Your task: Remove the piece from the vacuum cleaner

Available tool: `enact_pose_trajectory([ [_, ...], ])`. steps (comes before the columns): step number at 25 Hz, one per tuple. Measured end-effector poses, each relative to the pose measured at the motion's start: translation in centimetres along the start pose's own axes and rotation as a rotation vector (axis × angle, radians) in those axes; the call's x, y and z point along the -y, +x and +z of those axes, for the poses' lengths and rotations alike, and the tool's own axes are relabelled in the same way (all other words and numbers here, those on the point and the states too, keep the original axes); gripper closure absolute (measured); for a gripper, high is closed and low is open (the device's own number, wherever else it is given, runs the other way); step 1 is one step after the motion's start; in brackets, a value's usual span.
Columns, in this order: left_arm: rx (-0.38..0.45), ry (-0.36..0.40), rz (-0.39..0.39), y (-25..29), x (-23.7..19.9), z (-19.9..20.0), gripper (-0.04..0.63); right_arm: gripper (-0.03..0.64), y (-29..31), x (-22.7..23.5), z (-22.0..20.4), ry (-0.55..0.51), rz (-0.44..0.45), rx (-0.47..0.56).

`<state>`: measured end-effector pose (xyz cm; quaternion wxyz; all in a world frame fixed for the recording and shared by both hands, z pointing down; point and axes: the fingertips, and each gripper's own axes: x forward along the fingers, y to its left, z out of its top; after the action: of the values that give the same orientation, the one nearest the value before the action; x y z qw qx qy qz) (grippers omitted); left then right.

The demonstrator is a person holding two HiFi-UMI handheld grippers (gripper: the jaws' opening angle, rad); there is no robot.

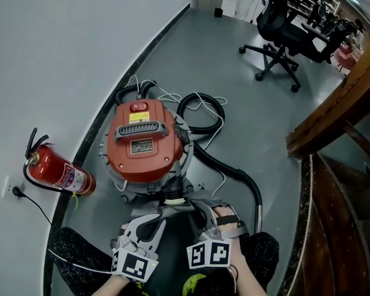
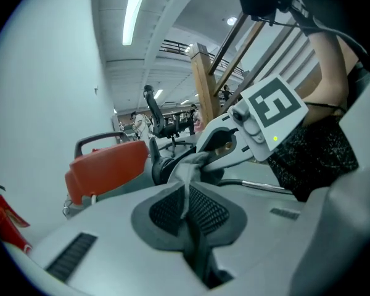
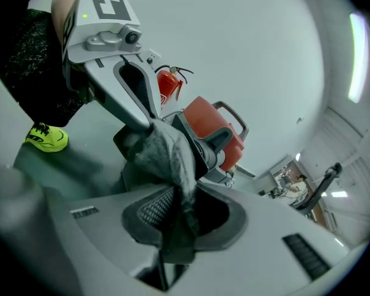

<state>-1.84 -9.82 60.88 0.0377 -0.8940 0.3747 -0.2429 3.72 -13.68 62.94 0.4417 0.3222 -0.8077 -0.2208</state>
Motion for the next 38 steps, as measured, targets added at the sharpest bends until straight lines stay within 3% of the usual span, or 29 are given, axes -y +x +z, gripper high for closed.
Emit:
enact_pose_trajectory([
  [3, 0.038, 0.099, 0.065, -0.6, 0.4, -0.2, 0.566, 0.541, -0.4, -0.7, 0.2, -0.052, -0.074, 0.015],
  [5, 0.05, 0.121, 0.068, -0.8, 0.8, -0.5, 0.566, 0.541, -0.7, -1.2, 0.2, -0.045, -0.066, 0.023],
  [10, 0.035, 0.086, 0.035, -0.2, 1.0, -0.8, 0.566, 0.541, -0.8, -1.3, 0.6, 0.069, -0.006, 0.048],
  [14, 0.054, 0.069, 0.03, -1.1, 1.8, -1.4, 0.566, 0.541, -1.0, -2.4, 0.7, 0.011, -0.029, 0.039],
  [19, 0.079, -0.06, 0.027, -2.1, 2.3, -1.3, 0.566, 0.528, -1.0, -2.1, 0.8, -0.066, -0.054, 0.038],
  [23, 0.088, -0.081, 0.027, -2.4, 2.0, -1.1, 0.566, 0.496, -1.7, -1.6, 1.1, 0.014, -0.059, 0.07],
  [27, 0.091, -0.011, 0.027, -2.9, 1.0, 0.0, 0.566, 0.414, -2.6, -1.5, 1.6, 0.104, 0.08, 0.108],
  [31, 0.065, -0.026, -0.002, -3.2, 0.7, 0.0, 0.566, 0.361, -3.8, -2.3, 1.2, 0.115, 0.262, 0.075],
  [38, 0.032, -0.051, -0.07, -3.2, 0.5, 0.3, 0.568, 0.359, -2.7, -1.5, -1.7, 0.036, 0.263, -0.077],
])
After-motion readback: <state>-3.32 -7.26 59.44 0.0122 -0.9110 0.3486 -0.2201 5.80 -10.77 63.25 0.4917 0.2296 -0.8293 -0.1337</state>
